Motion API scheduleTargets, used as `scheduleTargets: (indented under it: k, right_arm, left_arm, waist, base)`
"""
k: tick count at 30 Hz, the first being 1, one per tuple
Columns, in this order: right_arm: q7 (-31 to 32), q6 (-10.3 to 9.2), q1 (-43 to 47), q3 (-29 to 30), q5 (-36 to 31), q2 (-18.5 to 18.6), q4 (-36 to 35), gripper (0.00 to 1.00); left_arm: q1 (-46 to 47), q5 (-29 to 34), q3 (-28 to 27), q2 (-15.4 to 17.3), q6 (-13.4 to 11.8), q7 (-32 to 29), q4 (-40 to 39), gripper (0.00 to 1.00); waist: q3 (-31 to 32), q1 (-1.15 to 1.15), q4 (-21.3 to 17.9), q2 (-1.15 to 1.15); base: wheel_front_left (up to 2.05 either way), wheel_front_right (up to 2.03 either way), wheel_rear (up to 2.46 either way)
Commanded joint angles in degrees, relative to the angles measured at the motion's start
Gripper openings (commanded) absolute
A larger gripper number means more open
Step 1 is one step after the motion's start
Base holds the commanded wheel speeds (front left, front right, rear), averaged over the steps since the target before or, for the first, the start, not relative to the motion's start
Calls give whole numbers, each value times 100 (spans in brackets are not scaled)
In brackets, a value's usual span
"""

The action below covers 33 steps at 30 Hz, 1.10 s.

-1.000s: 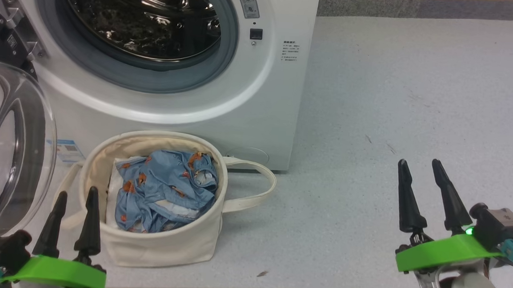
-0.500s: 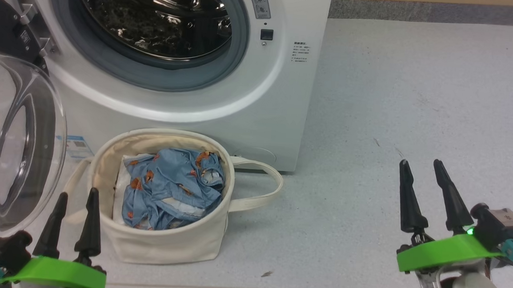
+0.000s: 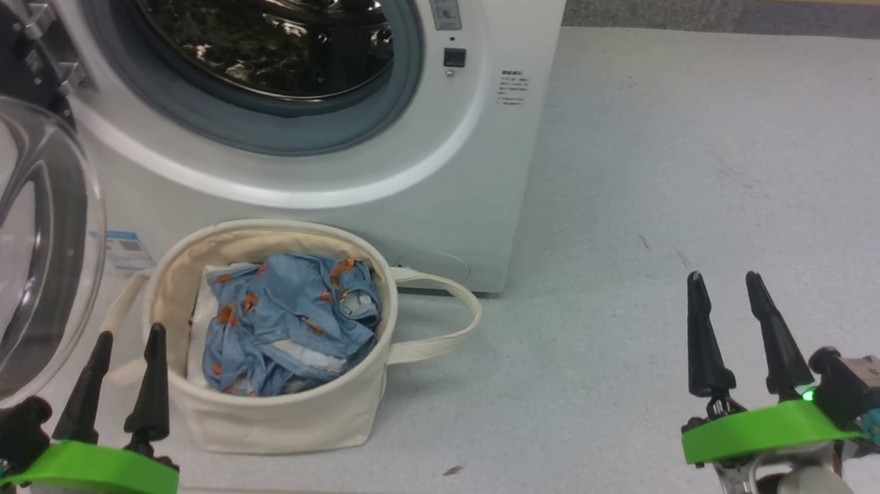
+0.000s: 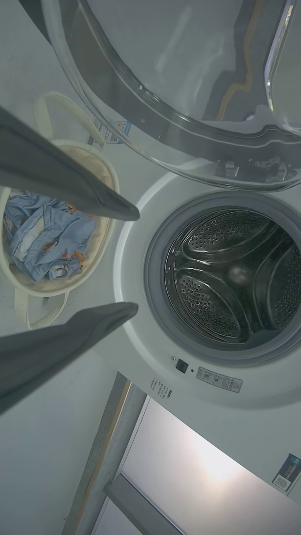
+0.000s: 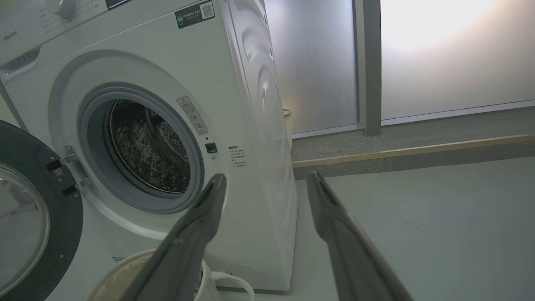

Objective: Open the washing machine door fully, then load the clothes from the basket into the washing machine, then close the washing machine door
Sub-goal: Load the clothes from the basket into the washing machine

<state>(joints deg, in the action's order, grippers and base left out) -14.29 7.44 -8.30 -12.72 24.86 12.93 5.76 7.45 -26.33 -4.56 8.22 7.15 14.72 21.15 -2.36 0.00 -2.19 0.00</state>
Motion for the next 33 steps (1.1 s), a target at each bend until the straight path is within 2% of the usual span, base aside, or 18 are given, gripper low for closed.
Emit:
scheduleTargets:
  k: [1, 10, 21, 33]
  right_arm:
    - [-71, 5, -250, -66, -7, 57, -168, 100]
    - [-71, 5, -248, -92, -7, 57, -178, 100]
    - [-71, 5, -245, -167, 4, 63, -153, 100]
    - [-71, 5, -255, -238, 22, 61, -156, 100]
  left_arm:
    - [217, 15, -203, 151, 34, 28, -138, 100]
    - [274, 63, -434, 155, 34, 28, -122, 100]
    - [312, 222, -551, 83, 34, 28, -107, 100]
    - [338, 223, -518, 68, 34, 28, -66, 100]
  waist:
    - [-4, 0, 2, 0]
    - [-30, 0, 43, 0]
    - [-23, 0, 145, 0]
    - [-22, 0, 190, 0]
  base:
    - [126, -77, -50]
    - [137, -101, -36]
    - [144, -163, 20]
    - [30, -30, 0]
